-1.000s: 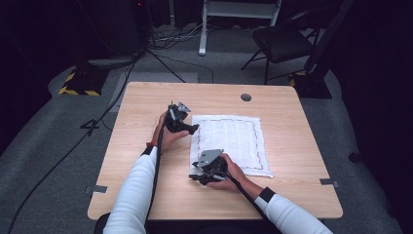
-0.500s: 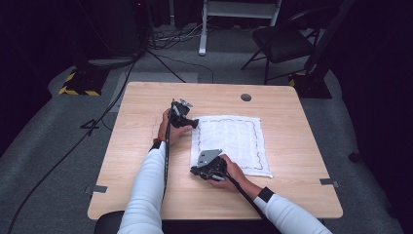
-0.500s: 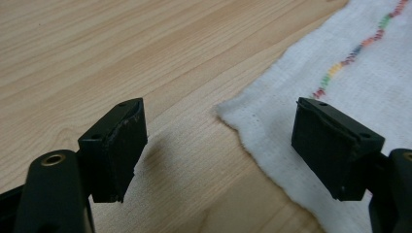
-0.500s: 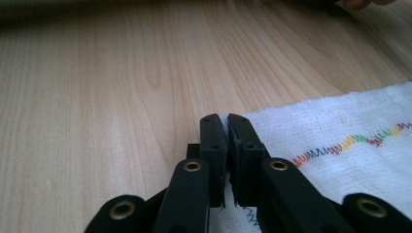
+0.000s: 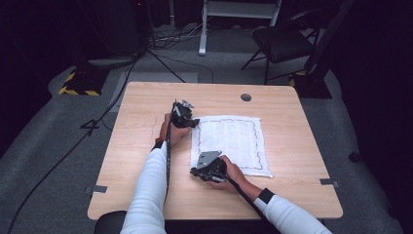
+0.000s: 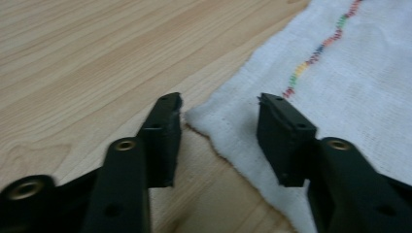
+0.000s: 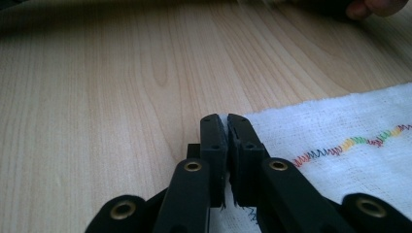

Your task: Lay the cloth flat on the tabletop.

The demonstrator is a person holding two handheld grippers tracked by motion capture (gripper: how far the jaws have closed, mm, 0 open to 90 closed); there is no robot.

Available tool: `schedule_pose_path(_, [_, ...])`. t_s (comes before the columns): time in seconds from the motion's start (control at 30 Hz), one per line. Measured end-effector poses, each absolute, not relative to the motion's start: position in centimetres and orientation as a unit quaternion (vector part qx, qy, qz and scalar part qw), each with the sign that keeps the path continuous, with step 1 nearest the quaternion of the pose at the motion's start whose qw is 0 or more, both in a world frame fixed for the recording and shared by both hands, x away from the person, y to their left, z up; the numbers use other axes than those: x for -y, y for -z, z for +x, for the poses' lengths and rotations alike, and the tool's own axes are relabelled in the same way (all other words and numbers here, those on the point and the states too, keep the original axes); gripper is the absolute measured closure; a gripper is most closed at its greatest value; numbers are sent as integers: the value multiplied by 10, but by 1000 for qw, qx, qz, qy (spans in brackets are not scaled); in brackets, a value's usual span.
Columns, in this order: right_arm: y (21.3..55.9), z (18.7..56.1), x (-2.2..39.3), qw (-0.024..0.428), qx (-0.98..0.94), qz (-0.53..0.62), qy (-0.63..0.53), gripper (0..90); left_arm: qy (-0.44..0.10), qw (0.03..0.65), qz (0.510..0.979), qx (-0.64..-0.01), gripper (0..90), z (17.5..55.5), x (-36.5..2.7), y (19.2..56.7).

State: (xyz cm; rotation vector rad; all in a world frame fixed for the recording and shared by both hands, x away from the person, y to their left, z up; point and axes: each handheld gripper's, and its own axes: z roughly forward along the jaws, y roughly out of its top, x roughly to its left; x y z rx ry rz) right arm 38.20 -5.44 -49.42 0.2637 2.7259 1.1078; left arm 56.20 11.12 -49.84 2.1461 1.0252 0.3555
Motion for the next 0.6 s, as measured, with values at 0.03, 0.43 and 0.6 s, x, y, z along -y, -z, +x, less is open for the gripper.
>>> schedule_pose_path(0.03, [494,382,54,94,-919,88,-373,864,-135,362,833,-395,607,562,-111,498])
schedule_pose_path(0.43, [492,385,54,96,-916,88,-379,869,-110,370,838,-386,853,562,-118,497])
schedule_pose_path(0.6, [488,385,53,99,-913,88,-385,870,-118,363,839,-388,856,562,-122,495])
